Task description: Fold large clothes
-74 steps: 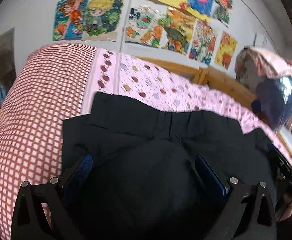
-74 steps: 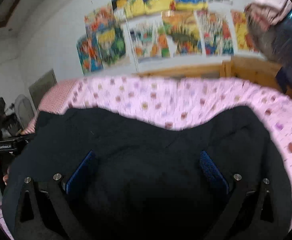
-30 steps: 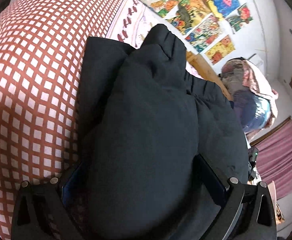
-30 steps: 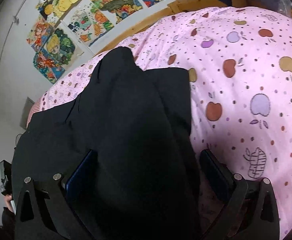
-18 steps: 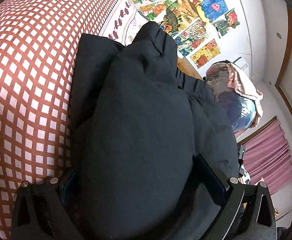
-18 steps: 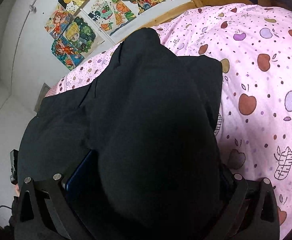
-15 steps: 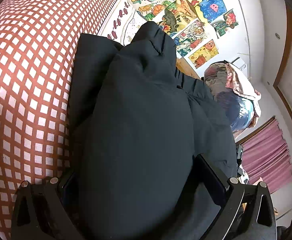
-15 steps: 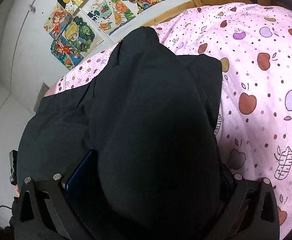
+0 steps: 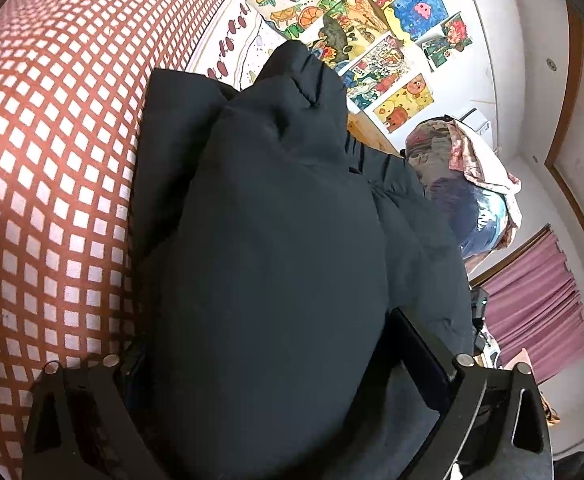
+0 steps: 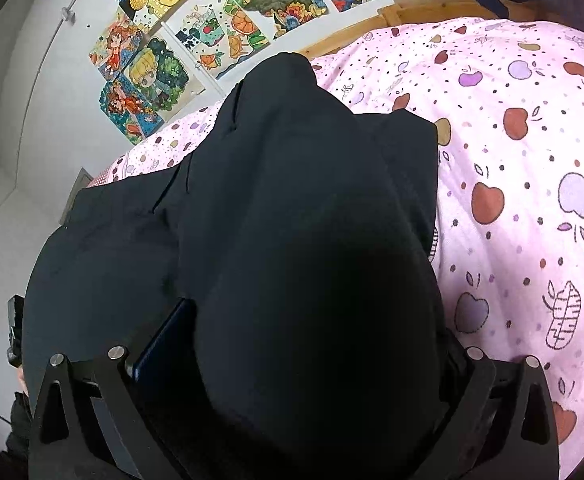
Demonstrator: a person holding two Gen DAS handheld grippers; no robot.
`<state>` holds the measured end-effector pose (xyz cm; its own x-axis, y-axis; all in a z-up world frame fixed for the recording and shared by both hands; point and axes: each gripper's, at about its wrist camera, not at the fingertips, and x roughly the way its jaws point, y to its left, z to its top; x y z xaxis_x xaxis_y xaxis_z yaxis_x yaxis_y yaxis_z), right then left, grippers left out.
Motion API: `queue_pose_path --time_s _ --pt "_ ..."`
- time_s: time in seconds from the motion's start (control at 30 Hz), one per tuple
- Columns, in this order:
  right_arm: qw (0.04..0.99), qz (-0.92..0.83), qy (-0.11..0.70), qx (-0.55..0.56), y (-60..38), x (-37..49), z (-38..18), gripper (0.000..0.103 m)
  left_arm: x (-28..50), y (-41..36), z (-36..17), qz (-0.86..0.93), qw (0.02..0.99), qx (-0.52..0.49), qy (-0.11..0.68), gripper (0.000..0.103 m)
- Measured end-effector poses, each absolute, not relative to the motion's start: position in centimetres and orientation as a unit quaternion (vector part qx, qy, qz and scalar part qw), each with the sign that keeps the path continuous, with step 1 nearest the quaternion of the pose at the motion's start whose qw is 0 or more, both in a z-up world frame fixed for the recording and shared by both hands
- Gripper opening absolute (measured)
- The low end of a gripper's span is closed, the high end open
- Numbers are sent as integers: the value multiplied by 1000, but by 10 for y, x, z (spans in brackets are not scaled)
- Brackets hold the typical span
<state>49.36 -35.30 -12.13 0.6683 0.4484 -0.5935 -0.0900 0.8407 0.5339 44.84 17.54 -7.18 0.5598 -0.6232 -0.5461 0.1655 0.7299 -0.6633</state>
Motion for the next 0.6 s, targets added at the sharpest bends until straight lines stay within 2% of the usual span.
queue_pose_path --time_s 0.07,0.13,0.17,0.23,0.33,0.43,0.6 --pt "880 151 381 239 -355 493 -118 92 446 173 -65 -226 843 -277 403 86" --pt "877 151 386 243 -359 490 -115 77 441 172 -59 -216 850 -270 397 75" --pt "875 149 389 245 -359 489 -111 74 438 171 -56 -212 854 -265 393 68" --pt "873 146 395 246 -357 485 -107 61 431 167 -49 -204 863 -254 385 58" --pt "873 138 399 244 -352 479 -98 47 420 158 -36 -191 874 -239 376 44" --pt "877 130 396 240 -348 470 -92 37 411 149 -22 -182 885 -220 367 36" --pt "888 118 386 221 -343 460 -72 27 393 142 -3 -181 902 -204 335 27"
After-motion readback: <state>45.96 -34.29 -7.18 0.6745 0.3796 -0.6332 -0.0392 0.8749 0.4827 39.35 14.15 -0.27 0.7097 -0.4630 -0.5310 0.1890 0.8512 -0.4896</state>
